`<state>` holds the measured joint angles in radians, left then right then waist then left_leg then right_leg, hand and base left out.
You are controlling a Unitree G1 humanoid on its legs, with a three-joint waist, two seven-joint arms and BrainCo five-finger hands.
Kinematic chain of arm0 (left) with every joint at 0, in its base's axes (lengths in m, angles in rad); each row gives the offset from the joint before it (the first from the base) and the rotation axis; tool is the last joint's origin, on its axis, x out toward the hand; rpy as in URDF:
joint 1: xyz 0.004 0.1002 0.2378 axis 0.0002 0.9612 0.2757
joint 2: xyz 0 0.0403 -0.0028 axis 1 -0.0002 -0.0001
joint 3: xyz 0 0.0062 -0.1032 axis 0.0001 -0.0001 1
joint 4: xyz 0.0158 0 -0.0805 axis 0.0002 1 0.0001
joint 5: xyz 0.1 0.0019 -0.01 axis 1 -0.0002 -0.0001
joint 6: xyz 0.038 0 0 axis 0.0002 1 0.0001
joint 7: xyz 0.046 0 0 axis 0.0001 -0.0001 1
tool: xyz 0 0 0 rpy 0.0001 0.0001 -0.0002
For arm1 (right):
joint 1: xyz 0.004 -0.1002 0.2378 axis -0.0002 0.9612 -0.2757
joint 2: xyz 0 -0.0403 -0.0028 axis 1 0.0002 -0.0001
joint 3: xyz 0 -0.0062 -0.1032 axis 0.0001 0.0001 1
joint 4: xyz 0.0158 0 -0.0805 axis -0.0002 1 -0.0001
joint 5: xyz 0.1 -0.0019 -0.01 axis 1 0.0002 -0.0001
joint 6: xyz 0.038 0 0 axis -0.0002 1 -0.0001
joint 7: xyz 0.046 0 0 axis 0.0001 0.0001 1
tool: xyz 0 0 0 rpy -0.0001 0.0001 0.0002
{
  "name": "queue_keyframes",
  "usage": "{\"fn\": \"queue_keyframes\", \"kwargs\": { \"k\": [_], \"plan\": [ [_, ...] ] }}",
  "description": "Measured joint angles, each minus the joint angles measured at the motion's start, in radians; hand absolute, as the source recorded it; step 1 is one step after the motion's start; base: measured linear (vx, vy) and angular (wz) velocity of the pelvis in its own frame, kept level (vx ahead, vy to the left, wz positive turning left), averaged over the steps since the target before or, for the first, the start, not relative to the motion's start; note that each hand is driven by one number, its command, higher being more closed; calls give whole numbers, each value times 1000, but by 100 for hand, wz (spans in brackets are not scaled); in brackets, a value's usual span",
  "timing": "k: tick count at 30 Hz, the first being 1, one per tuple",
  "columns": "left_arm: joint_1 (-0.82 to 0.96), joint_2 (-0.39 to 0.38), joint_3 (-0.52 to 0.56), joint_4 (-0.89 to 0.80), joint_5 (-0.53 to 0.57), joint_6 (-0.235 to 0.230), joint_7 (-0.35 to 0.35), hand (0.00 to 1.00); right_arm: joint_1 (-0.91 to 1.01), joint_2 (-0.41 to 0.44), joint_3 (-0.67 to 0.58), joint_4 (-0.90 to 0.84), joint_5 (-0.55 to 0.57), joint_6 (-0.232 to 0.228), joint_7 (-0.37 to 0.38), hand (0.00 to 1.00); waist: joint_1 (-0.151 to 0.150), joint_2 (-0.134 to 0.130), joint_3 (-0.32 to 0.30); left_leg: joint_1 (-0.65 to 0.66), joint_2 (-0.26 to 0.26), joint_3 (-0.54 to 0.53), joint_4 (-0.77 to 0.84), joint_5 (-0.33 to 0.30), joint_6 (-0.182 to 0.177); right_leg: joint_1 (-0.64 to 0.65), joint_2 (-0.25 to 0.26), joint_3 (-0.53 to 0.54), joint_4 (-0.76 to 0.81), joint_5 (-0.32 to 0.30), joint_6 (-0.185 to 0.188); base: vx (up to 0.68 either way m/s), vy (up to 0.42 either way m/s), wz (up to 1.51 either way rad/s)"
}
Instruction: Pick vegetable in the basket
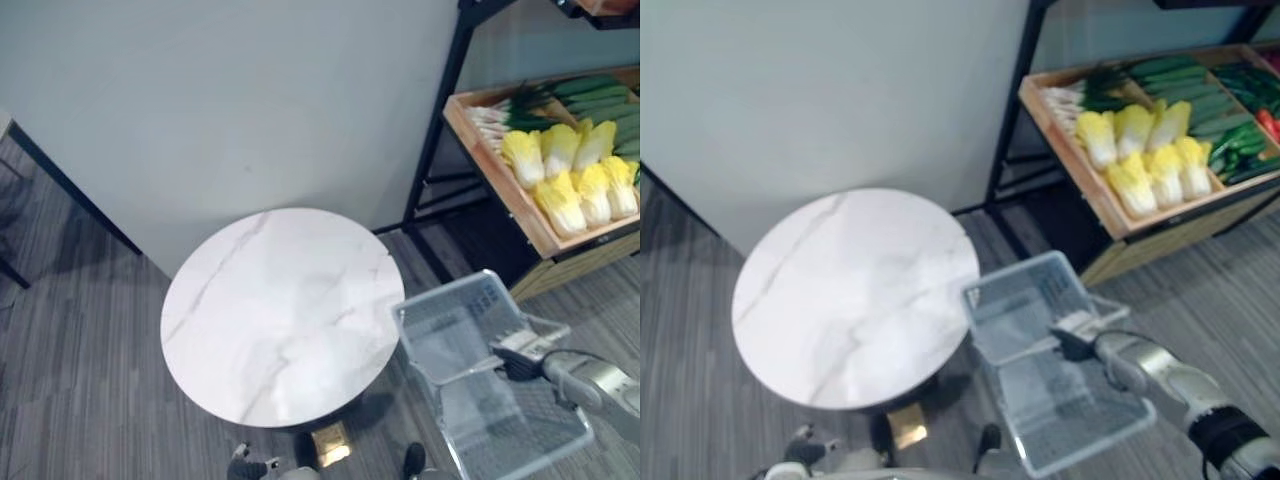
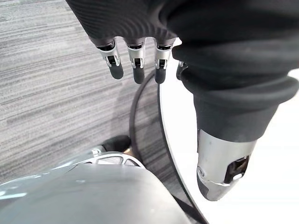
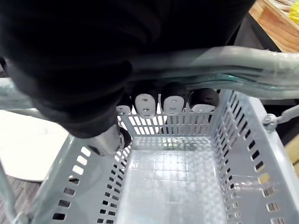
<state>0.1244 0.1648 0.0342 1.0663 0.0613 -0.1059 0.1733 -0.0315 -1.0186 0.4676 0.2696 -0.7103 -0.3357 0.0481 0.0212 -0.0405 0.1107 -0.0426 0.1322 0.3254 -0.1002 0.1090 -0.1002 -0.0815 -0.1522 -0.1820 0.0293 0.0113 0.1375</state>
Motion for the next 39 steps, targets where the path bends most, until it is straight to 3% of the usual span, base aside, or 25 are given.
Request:
{"fn": "queue_keyframes", "kwargs": {
  "k": [8,18,33,36,39],
  "plan": [
    [28,-3,-30,9,1,0,-23,0,151,0,-109,72,-76,-21,-20,100,-41,24,-39,38,-6,50,3,-12,7,18,0,44,-18,15,-2,52,3,-16],
    [42,-8,-45,32,2,-1,-25,0,244,58,-163,244,-195,-10,-66,100,-49,63,-64,65,-7,83,-3,-30,0,20,-6,75,-16,8,-1,-1,3,-10],
    [77,-8,-57,36,2,0,-25,0,316,188,-243,265,-195,9,-90,100,-78,64,-63,76,-12,11,38,-50,0,105,-20,10,-21,-4,-4,20,7,14],
    [74,-9,-55,23,1,-2,-22,0,310,194,-243,261,-194,23,-90,100,-72,75,-53,8,14,-36,218,-124,-22,103,-23,-13,27,-38,-6,-7,-2,26],
    [74,-14,-55,4,-2,-4,-18,0,275,194,-243,259,-194,30,-92,100,-50,80,-42,-8,-1,-106,247,-90,-69,82,-29,3,59,-53,-16,-50,-15,-3]
  ]
}}
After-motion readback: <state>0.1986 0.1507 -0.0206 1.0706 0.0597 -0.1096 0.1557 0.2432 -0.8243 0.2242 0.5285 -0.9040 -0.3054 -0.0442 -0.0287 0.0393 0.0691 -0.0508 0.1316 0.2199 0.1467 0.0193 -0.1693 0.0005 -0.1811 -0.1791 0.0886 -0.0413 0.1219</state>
